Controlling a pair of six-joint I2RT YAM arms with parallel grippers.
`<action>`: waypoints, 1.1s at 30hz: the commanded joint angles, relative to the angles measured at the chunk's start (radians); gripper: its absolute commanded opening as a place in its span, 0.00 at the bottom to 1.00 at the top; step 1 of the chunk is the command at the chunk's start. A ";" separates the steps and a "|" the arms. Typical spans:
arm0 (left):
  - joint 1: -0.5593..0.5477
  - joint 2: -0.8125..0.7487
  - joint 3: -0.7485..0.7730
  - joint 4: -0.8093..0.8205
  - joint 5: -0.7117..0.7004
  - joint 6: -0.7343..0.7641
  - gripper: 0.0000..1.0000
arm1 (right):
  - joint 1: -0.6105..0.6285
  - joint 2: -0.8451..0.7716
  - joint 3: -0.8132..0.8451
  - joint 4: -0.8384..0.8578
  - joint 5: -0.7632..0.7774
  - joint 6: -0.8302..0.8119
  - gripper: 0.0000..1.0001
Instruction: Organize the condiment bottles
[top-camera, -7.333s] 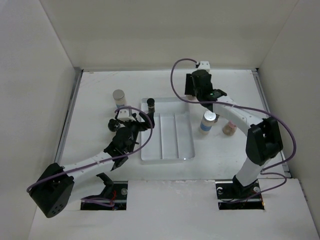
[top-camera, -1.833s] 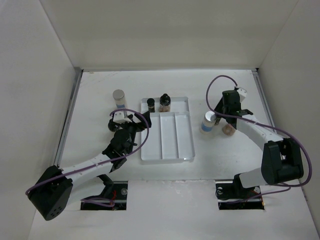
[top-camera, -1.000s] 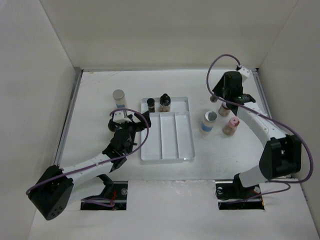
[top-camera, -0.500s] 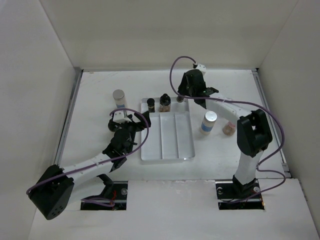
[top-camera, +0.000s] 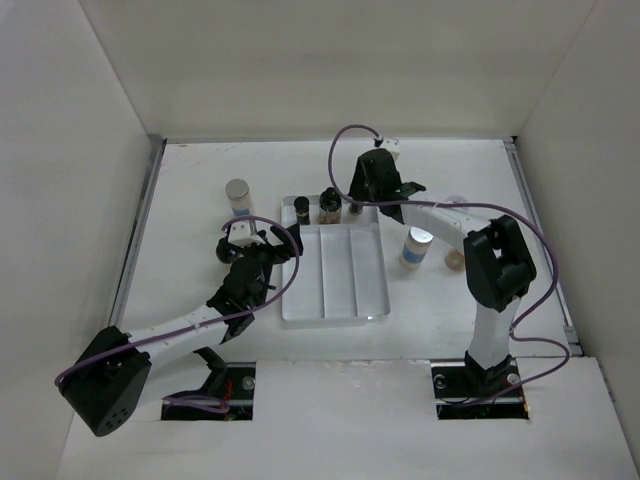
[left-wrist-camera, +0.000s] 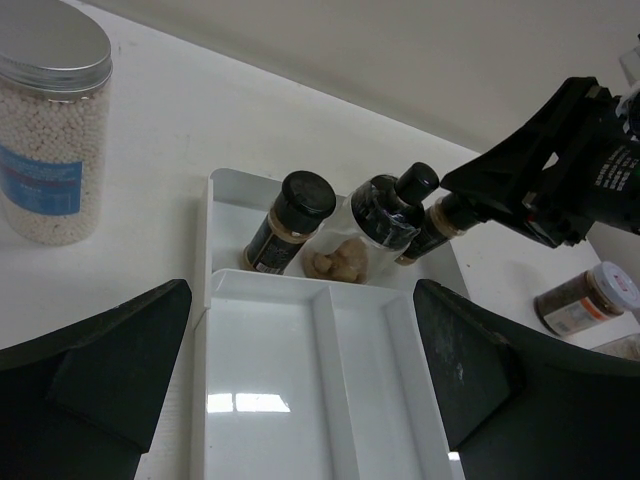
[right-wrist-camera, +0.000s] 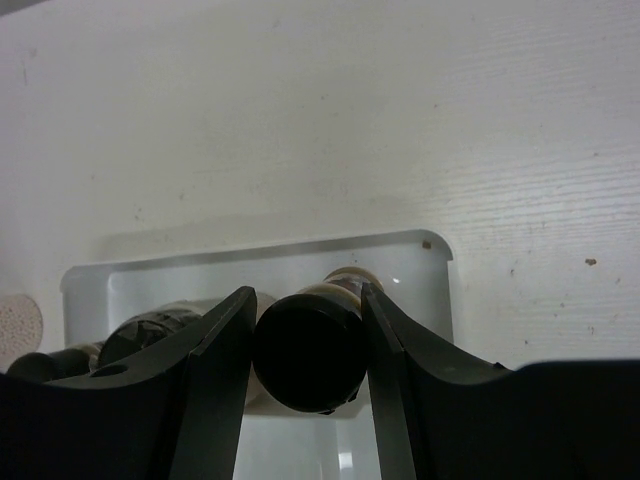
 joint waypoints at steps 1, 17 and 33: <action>-0.004 -0.013 0.009 0.045 0.012 -0.015 0.97 | 0.025 -0.005 0.001 0.055 0.039 -0.023 0.51; 0.009 -0.056 0.000 0.031 0.012 -0.011 0.96 | 0.036 -0.290 -0.166 0.041 0.123 -0.072 0.77; -0.002 -0.031 0.011 0.031 0.012 -0.009 0.96 | 0.027 -0.588 -0.534 -0.127 0.379 -0.123 1.00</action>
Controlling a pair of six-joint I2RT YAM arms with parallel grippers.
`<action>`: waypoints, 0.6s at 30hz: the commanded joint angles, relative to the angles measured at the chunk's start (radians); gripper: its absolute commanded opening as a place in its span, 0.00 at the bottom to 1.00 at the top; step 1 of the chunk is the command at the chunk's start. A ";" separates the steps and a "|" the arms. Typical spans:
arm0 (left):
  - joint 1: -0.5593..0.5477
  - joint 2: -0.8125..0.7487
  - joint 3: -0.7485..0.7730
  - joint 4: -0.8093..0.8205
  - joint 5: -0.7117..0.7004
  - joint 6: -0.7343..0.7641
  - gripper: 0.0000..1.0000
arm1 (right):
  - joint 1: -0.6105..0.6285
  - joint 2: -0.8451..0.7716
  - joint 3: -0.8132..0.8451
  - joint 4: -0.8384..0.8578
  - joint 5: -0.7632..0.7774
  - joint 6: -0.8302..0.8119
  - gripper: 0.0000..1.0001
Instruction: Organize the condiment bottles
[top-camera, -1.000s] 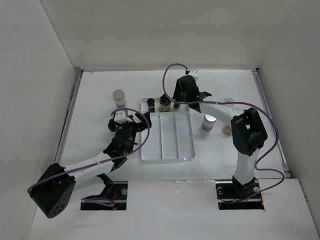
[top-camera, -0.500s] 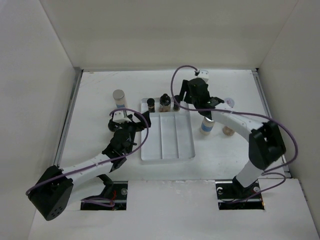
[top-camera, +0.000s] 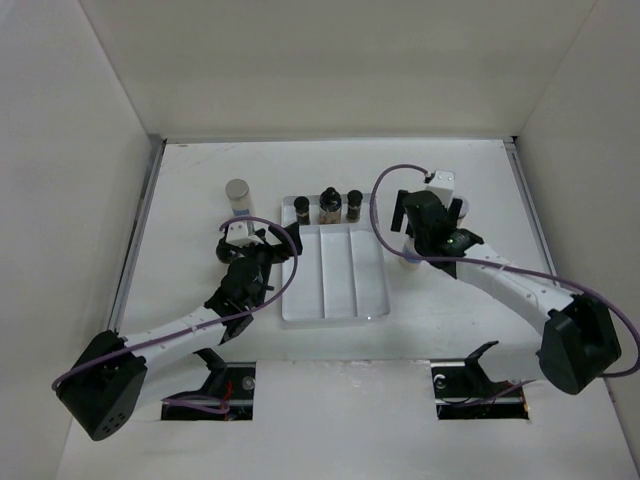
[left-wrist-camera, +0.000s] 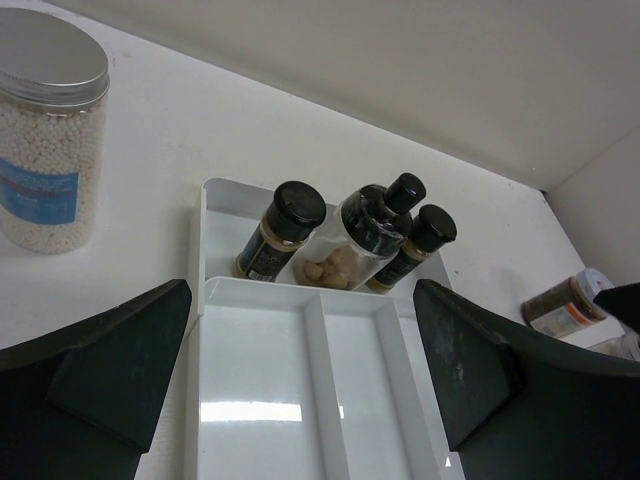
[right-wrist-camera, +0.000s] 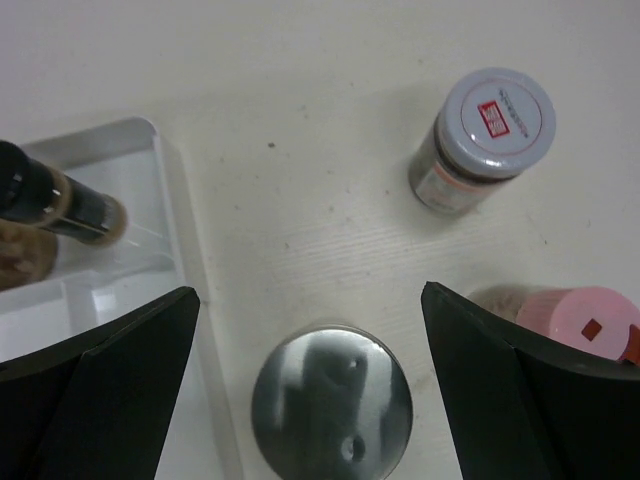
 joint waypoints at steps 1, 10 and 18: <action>0.002 0.000 0.011 0.030 0.008 -0.009 0.96 | 0.000 0.023 -0.016 -0.031 0.008 0.018 1.00; 0.005 -0.015 0.006 0.029 0.008 -0.008 0.96 | 0.005 0.068 0.027 -0.051 -0.023 0.027 0.65; 0.002 -0.006 0.009 0.035 0.008 -0.008 0.96 | 0.110 -0.047 0.106 -0.034 0.066 -0.018 0.49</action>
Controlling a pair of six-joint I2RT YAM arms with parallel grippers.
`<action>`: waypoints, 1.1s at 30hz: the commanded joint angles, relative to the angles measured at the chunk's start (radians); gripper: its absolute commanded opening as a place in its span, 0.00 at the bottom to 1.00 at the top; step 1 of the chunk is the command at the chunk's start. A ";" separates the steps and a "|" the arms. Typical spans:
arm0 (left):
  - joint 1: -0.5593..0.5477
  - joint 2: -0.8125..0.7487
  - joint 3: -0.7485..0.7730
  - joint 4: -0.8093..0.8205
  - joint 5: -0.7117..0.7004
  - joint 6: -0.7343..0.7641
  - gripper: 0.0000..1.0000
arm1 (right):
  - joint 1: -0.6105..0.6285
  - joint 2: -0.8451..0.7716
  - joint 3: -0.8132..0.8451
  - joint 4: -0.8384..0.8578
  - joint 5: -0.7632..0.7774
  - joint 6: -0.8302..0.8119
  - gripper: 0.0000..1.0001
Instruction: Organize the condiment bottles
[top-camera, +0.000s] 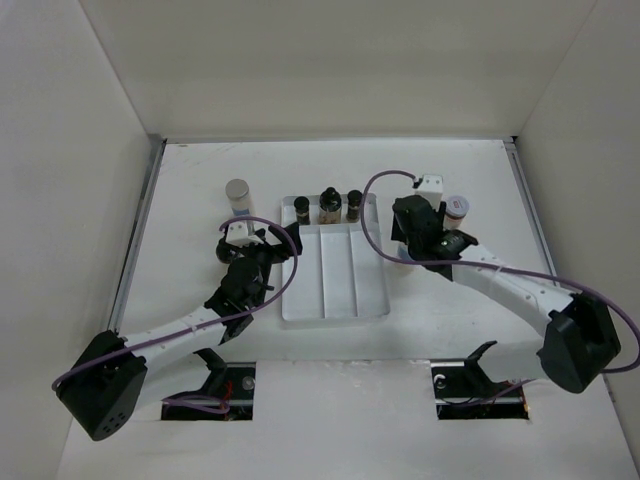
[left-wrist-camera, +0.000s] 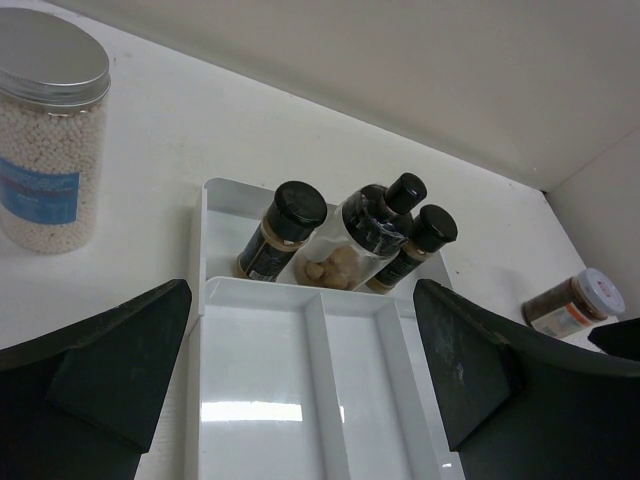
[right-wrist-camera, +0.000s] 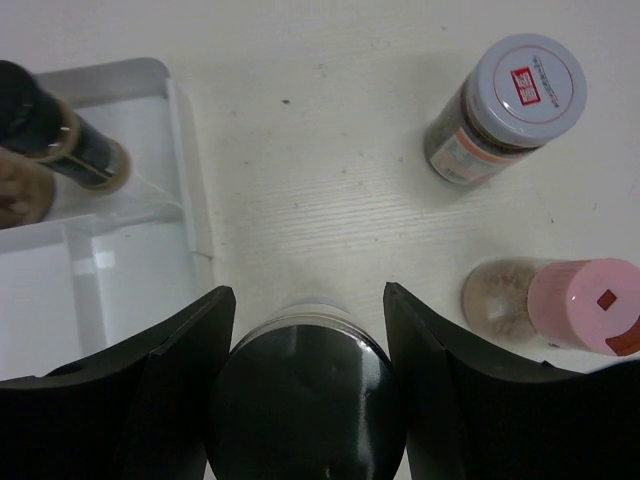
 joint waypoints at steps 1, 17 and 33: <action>0.005 -0.003 0.009 0.035 0.008 -0.008 0.96 | 0.083 -0.061 0.126 0.060 0.060 -0.026 0.49; 0.031 -0.069 -0.011 0.023 -0.006 -0.005 0.96 | 0.265 0.348 0.447 0.257 -0.084 -0.090 0.50; 0.039 -0.089 0.026 -0.041 -0.035 0.001 0.96 | 0.265 0.453 0.389 0.409 -0.098 -0.102 0.81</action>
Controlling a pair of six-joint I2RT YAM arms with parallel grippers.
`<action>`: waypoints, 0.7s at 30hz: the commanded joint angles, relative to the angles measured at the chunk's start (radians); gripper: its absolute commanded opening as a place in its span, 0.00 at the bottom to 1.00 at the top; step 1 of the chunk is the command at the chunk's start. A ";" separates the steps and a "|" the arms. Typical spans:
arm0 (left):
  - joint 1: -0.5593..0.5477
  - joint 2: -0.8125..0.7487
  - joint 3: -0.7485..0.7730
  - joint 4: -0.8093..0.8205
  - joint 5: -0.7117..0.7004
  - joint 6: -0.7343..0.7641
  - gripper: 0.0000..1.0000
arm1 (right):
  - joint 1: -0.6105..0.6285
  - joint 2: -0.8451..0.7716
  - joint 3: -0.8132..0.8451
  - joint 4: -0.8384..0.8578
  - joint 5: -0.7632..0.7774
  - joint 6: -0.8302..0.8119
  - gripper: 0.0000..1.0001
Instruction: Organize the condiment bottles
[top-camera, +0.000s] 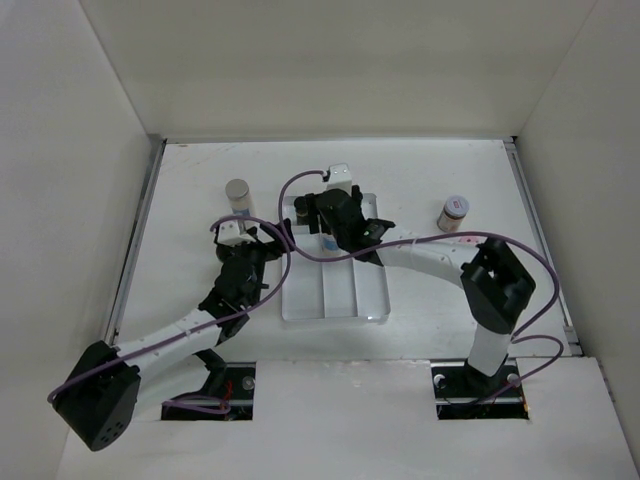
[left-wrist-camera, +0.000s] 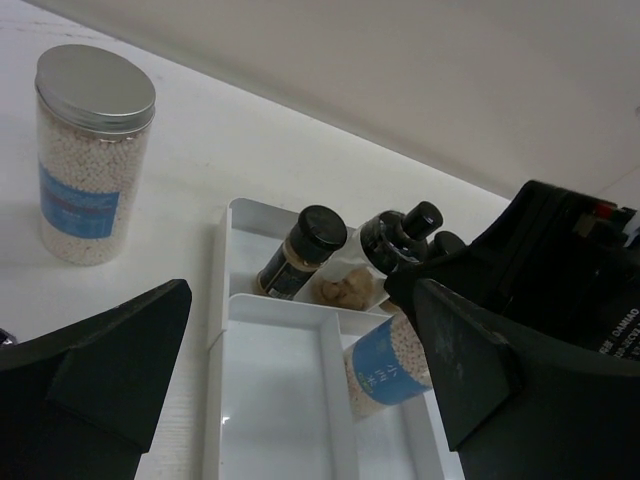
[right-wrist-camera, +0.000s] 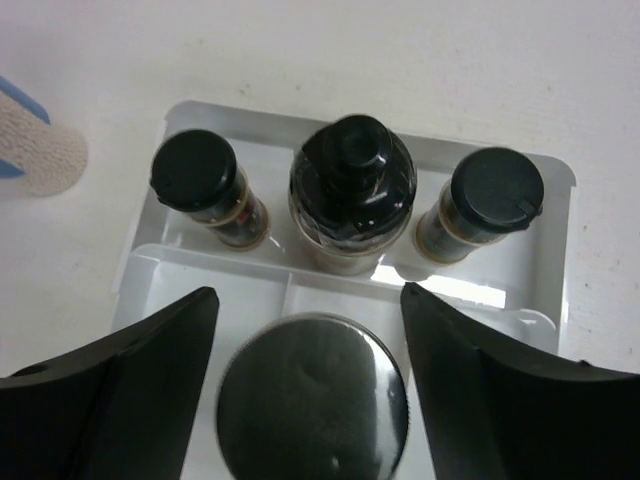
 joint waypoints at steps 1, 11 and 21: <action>-0.002 -0.042 0.034 -0.035 -0.035 0.000 0.96 | 0.006 -0.041 0.011 0.124 -0.001 0.001 0.84; -0.002 -0.146 0.183 -0.406 -0.190 0.003 0.96 | 0.006 -0.324 -0.202 0.125 -0.031 0.032 0.99; 0.128 -0.196 0.272 -0.820 -0.212 -0.030 0.84 | 0.041 -0.616 -0.585 0.300 -0.100 0.119 0.31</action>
